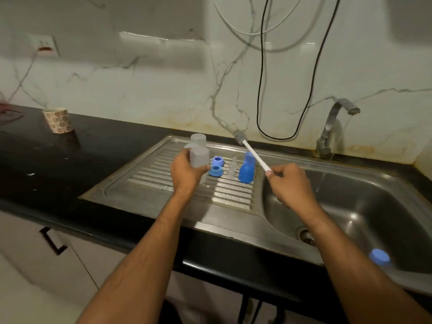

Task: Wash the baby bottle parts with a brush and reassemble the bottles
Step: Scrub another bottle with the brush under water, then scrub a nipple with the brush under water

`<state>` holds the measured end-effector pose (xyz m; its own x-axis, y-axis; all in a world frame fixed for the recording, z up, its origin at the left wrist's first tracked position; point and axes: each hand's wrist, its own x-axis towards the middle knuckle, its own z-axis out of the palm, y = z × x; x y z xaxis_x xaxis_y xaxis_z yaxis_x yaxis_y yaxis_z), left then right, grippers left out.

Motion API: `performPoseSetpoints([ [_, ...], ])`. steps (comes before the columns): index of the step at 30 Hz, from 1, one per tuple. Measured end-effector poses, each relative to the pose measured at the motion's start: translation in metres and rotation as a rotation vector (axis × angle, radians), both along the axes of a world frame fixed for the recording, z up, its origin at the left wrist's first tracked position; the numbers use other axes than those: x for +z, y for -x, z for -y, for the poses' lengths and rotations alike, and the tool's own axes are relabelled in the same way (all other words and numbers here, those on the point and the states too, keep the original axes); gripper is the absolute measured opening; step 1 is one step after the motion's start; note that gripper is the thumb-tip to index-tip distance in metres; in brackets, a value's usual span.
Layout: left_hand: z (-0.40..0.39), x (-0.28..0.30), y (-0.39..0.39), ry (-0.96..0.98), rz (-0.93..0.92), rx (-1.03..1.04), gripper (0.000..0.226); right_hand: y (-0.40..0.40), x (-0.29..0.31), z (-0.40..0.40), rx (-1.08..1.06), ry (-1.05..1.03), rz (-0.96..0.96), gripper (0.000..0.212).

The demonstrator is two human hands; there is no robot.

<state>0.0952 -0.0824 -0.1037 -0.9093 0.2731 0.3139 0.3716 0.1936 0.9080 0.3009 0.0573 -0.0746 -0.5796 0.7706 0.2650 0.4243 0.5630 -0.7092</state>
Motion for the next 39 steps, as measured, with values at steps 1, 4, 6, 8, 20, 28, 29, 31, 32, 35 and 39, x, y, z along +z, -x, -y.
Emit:
performPoseSetpoints([
  [1, 0.007, -0.001, 0.006, 0.013, 0.005, 0.019, 0.067, 0.005, 0.0, 0.004, 0.011, 0.0, 0.0, 0.02],
  [4, 0.022, -0.004, 0.02, 0.053, 0.019, 0.07, 0.067, 0.015, -0.004, 0.011, 0.038, 0.003, 0.005, 0.022],
  [6, 0.028, -0.006, 0.024, 0.069, 0.034, 0.071, 0.066, 0.02, -0.006, 0.013, 0.041, -0.013, 0.011, 0.024],
  [8, 0.03, -0.008, 0.026, 0.069, 0.042, 0.059, 0.066, 0.022, -0.008, 0.015, 0.053, -0.015, 0.016, 0.026],
  [20, 0.025, -0.012, 0.032, 0.06, 0.077, 0.028, 0.066, 0.022, -0.013, 0.011, 0.04, -0.013, 0.054, 0.027],
  [28, 0.028, -0.013, 0.032, 0.033, 0.103, 0.003, 0.071, 0.022, -0.014, 0.013, 0.065, 0.003, 0.05, 0.027],
  [29, 0.028, -0.013, 0.032, 0.029, 0.109, 0.004, 0.071, 0.021, -0.014, 0.013, 0.064, 0.002, 0.051, 0.027],
  [31, 0.029, -0.011, 0.032, 0.025, 0.11, 0.005, 0.071, 0.021, -0.013, 0.014, 0.065, 0.003, 0.051, 0.026],
  [32, 0.03, -0.01, 0.031, 0.026, 0.109, 0.007, 0.07, 0.02, -0.013, 0.015, 0.067, 0.002, 0.052, 0.026],
  [35, 0.032, -0.006, 0.029, 0.022, 0.102, 0.021, 0.068, 0.016, -0.01, 0.015, 0.067, 0.011, 0.052, 0.027],
  [39, 0.034, 0.003, 0.026, 0.014, 0.086, 0.048, 0.066, 0.01, -0.004, 0.016, 0.048, 0.012, 0.05, 0.027],
])
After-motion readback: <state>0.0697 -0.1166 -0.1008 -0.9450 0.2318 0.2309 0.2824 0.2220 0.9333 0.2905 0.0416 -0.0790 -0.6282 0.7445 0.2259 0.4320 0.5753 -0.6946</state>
